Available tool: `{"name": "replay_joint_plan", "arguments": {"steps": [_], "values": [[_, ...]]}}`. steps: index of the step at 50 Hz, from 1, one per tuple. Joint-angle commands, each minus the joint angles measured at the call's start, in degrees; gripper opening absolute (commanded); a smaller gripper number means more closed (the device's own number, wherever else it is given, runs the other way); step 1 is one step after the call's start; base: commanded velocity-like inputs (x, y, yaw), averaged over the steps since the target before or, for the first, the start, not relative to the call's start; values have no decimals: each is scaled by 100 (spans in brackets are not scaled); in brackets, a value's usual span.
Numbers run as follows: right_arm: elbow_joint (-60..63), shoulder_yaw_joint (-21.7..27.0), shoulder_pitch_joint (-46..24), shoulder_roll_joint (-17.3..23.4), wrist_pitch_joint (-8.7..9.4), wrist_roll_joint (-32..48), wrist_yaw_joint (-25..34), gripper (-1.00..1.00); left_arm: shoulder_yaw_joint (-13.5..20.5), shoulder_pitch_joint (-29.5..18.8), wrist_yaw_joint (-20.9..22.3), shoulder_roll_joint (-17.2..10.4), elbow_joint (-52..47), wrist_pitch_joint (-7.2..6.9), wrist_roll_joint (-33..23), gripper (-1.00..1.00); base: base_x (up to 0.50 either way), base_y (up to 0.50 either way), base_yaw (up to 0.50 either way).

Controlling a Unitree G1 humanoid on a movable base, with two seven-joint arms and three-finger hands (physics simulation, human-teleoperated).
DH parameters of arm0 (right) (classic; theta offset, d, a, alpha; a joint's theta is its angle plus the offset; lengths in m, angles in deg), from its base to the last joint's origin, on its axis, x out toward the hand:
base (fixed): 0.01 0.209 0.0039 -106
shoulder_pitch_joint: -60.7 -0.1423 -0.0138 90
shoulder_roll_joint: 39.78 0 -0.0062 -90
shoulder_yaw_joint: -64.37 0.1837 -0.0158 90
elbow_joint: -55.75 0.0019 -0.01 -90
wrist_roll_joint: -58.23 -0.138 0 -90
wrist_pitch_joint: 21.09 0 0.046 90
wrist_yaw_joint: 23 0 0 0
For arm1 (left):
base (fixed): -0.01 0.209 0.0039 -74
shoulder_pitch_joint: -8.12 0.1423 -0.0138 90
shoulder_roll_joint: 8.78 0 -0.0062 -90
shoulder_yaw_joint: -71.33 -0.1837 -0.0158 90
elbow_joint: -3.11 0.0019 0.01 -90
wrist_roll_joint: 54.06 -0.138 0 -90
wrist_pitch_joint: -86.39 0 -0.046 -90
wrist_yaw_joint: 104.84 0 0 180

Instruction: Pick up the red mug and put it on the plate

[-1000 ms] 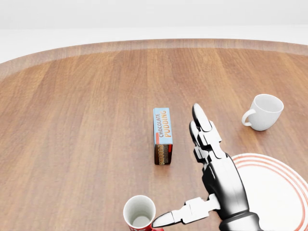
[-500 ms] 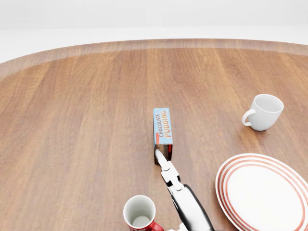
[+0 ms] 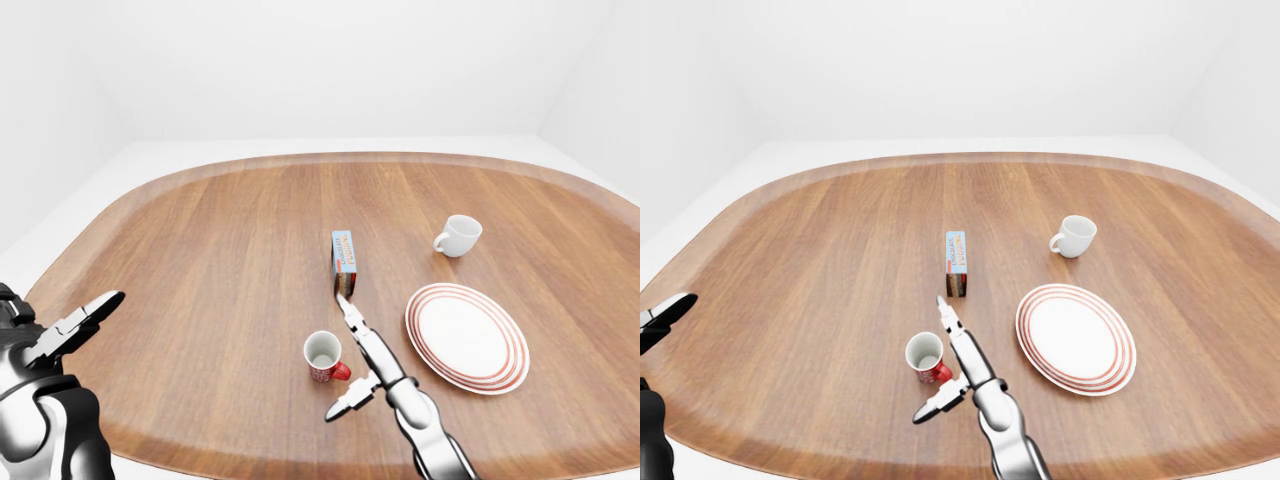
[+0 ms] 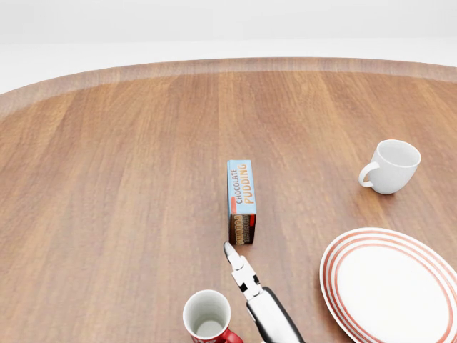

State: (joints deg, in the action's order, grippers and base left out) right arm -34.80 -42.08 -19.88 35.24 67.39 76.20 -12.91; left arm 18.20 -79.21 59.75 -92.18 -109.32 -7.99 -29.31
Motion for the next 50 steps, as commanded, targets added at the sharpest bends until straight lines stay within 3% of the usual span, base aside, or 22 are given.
{"name": "replay_joint_plan", "arguments": {"steps": [1,19,24,27,35,38,41,50], "values": [[-647,83,-180,-93,-112,186,-42,100,-9,6,-4,-4,-16,-7,0,100,0,0,0],[-1438,225,-418,-193,-348,389,-119,100,-11,-10,-10,-3,-35,-42,-8,100,0,0,0],[-1504,278,-532,-238,-279,416,-58,100,-24,-13,-11,2,-43,-48,-22,100,0,0,0],[-1698,331,-649,-262,-331,373,-34,100,-45,-26,5,1,24,1,-43,100,0,0,0],[-2564,538,-1190,-367,-348,456,-127,100,-47,-23,-3,-4,-5,-28,-34,100,0,0,0],[-3090,649,-1472,-403,-348,347,-88,100,-65,-35,18,-6,78,38,-46,100,0,0,0],[-3467,729,-1667,-423,-348,330,-100,100,-60,-31,-3,-16,34,-6,-33,100,0,0,0],[-3930,792,-1880,-470,-348,387,-129,100,-76,-32,12,-1,58,24,-52,100,0,0,0]]}}
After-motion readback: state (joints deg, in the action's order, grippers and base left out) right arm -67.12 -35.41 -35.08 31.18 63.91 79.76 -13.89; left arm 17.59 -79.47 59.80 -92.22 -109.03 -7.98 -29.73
